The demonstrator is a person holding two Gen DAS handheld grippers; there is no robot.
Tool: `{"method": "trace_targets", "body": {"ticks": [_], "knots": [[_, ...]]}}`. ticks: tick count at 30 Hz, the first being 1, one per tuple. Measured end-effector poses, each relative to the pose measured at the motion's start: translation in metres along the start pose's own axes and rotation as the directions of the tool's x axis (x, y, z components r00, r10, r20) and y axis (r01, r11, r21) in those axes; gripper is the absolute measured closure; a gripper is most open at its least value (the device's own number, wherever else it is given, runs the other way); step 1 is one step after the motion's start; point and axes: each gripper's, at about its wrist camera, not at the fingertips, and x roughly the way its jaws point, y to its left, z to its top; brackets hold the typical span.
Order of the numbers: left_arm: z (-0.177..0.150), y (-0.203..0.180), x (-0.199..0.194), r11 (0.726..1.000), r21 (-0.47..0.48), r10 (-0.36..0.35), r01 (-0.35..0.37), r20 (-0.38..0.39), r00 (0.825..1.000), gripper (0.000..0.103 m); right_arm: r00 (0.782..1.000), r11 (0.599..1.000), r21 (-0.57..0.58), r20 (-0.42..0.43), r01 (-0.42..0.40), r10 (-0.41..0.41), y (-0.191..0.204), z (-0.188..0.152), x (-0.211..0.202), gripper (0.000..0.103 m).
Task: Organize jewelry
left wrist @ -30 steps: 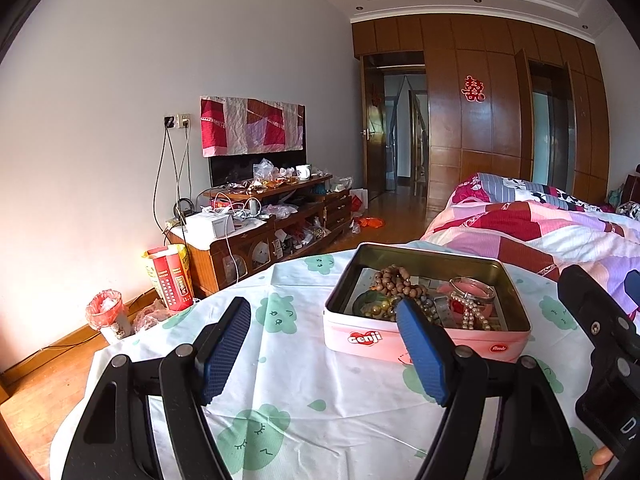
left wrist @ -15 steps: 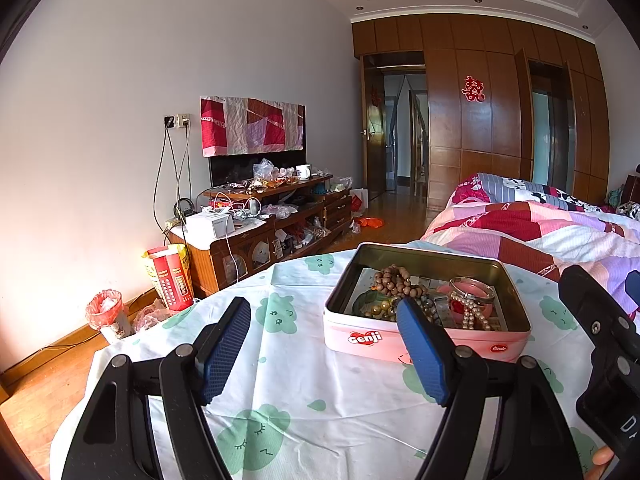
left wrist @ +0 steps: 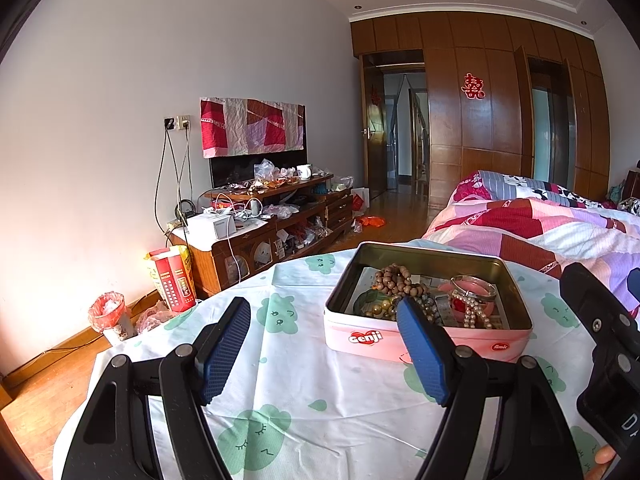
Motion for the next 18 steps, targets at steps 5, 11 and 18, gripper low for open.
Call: {"method": "trace_targets", "body": {"ticks": [5, 11, 18], "knots": [[-0.001, 0.000, 0.001, 1.000, 0.004, 0.014, -0.014, -0.001, 1.000, 0.027, 1.000, 1.000, 0.003, -0.003, 0.006, -0.006, -0.006, -0.003, 0.000, 0.000], [-0.001, 0.006, 0.003, 1.000, -0.020, 0.014, -0.014, -0.015, 1.000, 0.027, 1.000, 1.000, 0.003, -0.005, 0.007, -0.007, -0.010, -0.005, 0.000, 0.000], [0.000, 0.002, 0.004, 1.000, -0.010, 0.013, -0.014, -0.015, 1.000, 0.027, 1.000, 1.000, 0.004, -0.009, 0.009, -0.009, -0.013, -0.007, -0.001, 0.000]]}}
